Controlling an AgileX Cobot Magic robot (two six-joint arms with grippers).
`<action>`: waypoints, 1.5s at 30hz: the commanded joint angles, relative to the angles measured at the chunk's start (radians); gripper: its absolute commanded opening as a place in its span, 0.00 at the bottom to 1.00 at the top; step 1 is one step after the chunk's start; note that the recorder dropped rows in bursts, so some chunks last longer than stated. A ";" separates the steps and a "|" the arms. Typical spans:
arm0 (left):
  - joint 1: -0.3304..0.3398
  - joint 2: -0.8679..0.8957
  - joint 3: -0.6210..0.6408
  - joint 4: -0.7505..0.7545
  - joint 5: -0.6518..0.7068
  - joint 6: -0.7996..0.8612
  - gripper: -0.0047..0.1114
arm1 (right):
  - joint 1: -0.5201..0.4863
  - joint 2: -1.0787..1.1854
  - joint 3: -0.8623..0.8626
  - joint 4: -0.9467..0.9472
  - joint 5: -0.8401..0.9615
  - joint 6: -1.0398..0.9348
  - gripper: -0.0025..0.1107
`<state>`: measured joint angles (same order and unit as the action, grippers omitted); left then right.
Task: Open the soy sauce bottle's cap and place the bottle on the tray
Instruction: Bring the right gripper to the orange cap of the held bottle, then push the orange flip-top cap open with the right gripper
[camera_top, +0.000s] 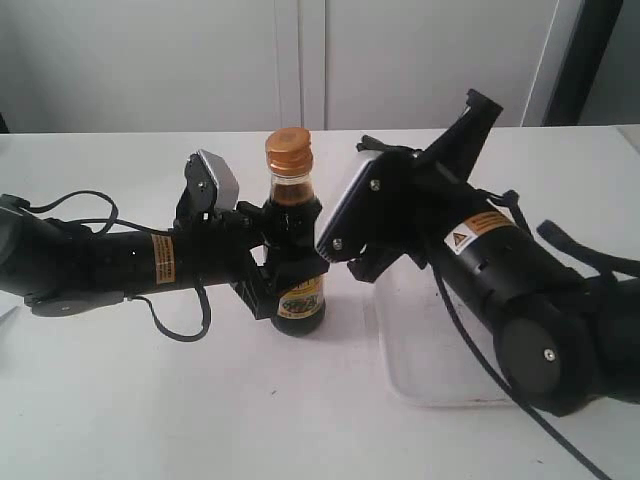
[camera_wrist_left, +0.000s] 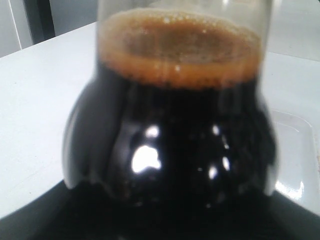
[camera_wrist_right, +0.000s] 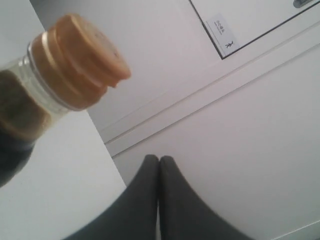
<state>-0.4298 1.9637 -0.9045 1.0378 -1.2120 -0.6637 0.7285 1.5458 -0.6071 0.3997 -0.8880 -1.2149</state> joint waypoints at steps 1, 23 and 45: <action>-0.004 -0.002 -0.003 -0.005 -0.009 -0.002 0.04 | 0.008 0.024 -0.036 0.019 0.011 -0.020 0.02; -0.004 -0.002 -0.003 -0.005 -0.009 -0.002 0.04 | 0.008 0.058 -0.119 -0.041 0.136 0.316 0.02; -0.004 -0.002 -0.003 -0.021 -0.009 -0.002 0.04 | 0.067 0.027 -0.177 0.012 0.238 0.311 0.02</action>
<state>-0.4298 1.9637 -0.9045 1.0266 -1.2120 -0.6672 0.7807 1.5803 -0.7678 0.3923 -0.6715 -0.8632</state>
